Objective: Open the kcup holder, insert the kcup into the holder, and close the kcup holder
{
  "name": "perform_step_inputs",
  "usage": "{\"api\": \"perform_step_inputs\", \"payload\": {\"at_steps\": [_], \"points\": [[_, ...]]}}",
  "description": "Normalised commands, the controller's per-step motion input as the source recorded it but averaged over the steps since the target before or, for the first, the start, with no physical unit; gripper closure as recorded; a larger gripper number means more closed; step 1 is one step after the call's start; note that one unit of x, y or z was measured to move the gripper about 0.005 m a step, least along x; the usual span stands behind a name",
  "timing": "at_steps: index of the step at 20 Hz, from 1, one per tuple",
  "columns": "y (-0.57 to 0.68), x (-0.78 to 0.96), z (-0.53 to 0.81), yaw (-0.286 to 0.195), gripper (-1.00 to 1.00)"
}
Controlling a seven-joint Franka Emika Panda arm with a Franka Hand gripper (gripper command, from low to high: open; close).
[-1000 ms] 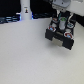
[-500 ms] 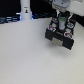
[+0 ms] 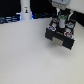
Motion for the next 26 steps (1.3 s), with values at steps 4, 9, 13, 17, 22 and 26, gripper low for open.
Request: {"api": "perform_step_inputs", "payload": {"at_steps": [4,9,13,17,22,26], "points": [[0.01,0.02,-0.22,0.003,1.0],[0.02,0.01,-0.28,0.004,1.0],[0.05,0.0,-0.12,0.006,1.0],[0.14,0.0,-0.1,0.01,1.0],[0.13,0.05,-0.02,0.016,-1.0],[0.15,0.15,0.24,0.019,-1.0]]}}
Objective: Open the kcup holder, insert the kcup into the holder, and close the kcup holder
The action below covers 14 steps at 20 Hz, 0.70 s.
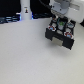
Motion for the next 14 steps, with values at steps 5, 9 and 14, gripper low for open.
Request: {"api": "perform_step_inputs", "payload": {"at_steps": [5,9,14], "points": [[0.05,0.19,0.36,0.041,-1.0],[-0.07,0.25,0.5,0.047,-1.0],[-0.36,0.38,0.58,0.05,-1.0]]}}
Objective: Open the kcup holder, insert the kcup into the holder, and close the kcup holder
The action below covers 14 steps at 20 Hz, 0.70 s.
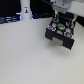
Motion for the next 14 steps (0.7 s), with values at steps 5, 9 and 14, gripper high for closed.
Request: {"api": "perform_step_inputs", "payload": {"at_steps": [5,9,14], "points": [[-0.55,0.46,0.3,0.052,-1.0],[-0.58,0.47,0.15,0.06,-1.0],[-0.42,0.54,0.04,0.049,-1.0]]}}
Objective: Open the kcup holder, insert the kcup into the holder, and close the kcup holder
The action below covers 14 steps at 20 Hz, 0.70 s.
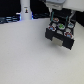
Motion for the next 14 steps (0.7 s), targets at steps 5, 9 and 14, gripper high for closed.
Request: {"api": "perform_step_inputs", "payload": {"at_steps": [5,9,14], "points": [[-0.32,0.62,0.04,0.05,-1.0],[-0.18,0.69,0.05,0.049,-1.0],[0.0,0.72,-0.02,0.078,-1.0]]}}
